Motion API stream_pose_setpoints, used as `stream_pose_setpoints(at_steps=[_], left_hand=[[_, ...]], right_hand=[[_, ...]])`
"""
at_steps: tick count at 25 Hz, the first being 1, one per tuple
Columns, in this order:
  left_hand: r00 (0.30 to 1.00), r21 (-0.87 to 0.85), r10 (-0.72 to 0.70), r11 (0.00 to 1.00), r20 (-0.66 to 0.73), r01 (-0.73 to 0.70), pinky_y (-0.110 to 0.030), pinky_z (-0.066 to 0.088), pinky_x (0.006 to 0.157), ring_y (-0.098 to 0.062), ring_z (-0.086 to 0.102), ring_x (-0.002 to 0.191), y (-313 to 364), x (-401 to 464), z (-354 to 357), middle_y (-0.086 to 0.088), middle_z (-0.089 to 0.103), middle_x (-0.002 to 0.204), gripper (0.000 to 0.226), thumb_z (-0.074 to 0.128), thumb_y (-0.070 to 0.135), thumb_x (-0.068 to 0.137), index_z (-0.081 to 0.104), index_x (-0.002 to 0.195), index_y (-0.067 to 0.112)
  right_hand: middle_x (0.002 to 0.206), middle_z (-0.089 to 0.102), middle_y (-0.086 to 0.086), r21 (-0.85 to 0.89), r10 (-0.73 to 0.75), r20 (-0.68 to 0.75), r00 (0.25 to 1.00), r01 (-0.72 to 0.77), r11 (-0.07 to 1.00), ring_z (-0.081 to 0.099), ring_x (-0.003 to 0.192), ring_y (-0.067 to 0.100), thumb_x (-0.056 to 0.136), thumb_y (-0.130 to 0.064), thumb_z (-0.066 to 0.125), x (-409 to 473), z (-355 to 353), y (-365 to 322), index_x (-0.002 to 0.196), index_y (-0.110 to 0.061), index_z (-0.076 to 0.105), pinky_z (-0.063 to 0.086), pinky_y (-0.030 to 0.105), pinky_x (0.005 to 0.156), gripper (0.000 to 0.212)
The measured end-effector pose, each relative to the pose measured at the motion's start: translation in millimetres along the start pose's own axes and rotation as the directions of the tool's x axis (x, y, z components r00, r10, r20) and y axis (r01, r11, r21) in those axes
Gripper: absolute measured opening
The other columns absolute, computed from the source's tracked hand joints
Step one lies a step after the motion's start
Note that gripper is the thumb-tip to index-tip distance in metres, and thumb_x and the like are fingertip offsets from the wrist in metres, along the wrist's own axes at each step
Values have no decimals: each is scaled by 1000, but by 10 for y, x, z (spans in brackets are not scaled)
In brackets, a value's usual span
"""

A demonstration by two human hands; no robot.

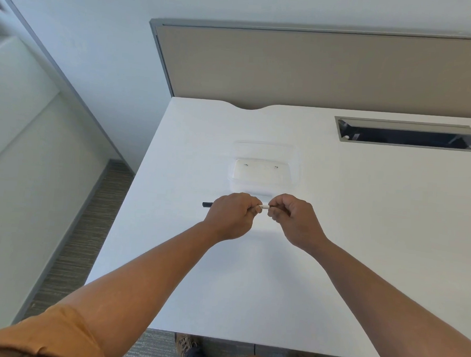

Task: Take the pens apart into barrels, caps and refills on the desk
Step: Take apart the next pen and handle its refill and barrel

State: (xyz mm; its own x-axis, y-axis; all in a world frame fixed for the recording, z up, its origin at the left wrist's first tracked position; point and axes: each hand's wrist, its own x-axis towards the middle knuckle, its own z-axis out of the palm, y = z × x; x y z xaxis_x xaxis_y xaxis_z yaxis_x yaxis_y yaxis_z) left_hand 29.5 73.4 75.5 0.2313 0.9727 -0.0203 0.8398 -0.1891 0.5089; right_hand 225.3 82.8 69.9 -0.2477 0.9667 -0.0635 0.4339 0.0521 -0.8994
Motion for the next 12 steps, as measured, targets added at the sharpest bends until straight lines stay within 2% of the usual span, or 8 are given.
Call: stream_pose_setpoints(at_steps=[2,5,7,9,12], left_hand=[[1000,15,19,1000,-7,-19,-29,34,56,-18,54,74,24,3,-10,8,57,74,25,44,34,100,67,90,28],[998,42,56,998,6,-56,-30,27,53,-19,49,67,41,0,-27,6,51,67,31,44,32,99,49,69,33],[999,22,22,999,36,-23,-30,31,56,-19,54,72,25,12,-51,7,57,73,27,43,34,100,58,77,32],[997,-6,-22,1000,74,23,-30,36,61,-17,58,82,3,31,-63,10,64,86,26,43,35,100,67,94,31],[994,-39,-45,998,98,49,-29,37,62,-15,59,83,13,32,-37,13,64,87,25,45,36,100,69,98,33]], right_hand=[[68,71,-3,-33,55,1,998,-55,998,59,62,11,99,-17,59,17,29,-14,80,-20,67,50,26,62,21],[60,69,-2,91,200,83,976,-207,974,56,57,15,103,-30,53,28,33,-40,74,-17,65,46,25,57,33],[68,72,0,115,165,76,983,-173,978,59,61,12,102,-30,56,-3,33,-28,80,-18,67,48,23,59,27],[77,72,7,84,85,3,996,-85,993,56,63,9,99,-25,62,-34,25,-4,85,-21,67,46,21,60,15],[74,65,15,1,2,-64,998,-2,1000,44,57,9,100,-18,59,-47,40,1,80,-20,61,36,19,53,20]])
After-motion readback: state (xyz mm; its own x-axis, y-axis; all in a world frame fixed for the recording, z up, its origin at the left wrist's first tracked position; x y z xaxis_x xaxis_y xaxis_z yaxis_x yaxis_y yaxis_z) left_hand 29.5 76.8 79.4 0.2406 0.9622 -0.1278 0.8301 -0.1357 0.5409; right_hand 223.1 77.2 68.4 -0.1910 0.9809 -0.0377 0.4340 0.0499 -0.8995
